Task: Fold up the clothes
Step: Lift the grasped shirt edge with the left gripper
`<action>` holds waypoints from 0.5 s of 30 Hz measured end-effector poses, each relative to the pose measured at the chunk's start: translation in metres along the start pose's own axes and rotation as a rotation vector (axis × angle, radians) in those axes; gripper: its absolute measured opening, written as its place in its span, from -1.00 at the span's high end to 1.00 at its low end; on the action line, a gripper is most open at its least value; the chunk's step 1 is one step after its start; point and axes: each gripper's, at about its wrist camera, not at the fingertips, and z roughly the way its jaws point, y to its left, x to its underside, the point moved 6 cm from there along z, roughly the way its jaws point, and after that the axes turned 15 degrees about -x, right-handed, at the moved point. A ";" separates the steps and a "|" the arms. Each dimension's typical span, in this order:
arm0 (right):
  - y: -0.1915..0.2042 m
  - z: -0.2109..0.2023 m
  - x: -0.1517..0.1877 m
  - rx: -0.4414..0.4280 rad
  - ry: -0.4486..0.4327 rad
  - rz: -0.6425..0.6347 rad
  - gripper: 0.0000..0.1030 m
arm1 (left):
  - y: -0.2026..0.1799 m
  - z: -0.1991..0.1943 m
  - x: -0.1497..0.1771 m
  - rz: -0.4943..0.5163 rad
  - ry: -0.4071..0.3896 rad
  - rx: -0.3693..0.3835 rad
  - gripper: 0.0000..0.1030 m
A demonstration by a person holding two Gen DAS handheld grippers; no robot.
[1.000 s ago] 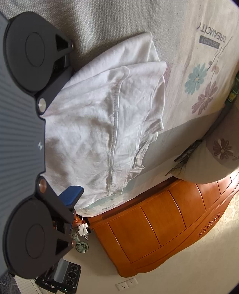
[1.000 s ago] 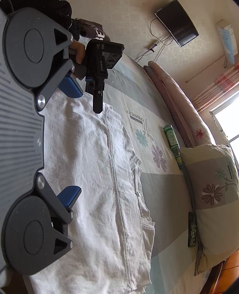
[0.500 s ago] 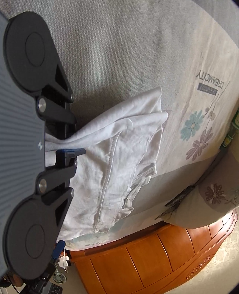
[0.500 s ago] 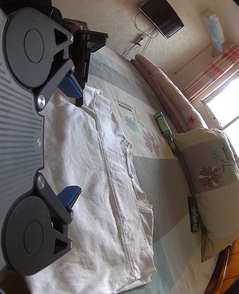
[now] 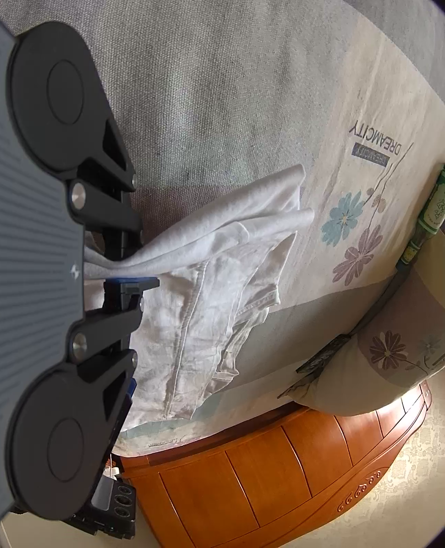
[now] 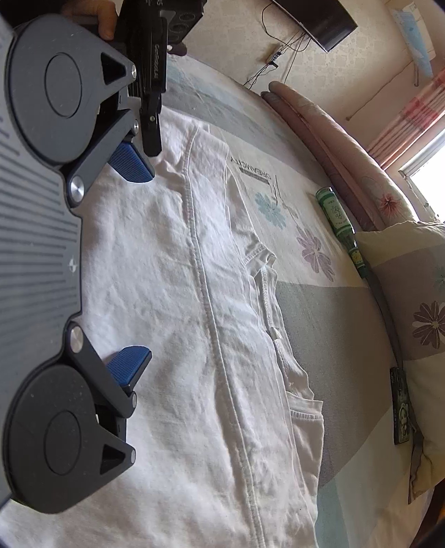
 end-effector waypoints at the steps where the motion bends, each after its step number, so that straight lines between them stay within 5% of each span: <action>1: -0.003 0.004 -0.004 0.011 -0.005 -0.007 -1.00 | 0.000 0.000 0.000 0.000 0.000 -0.001 0.90; 15: -0.024 0.054 -0.071 0.035 -0.005 -0.089 -1.00 | 0.002 0.004 -0.002 -0.013 0.016 -0.010 0.90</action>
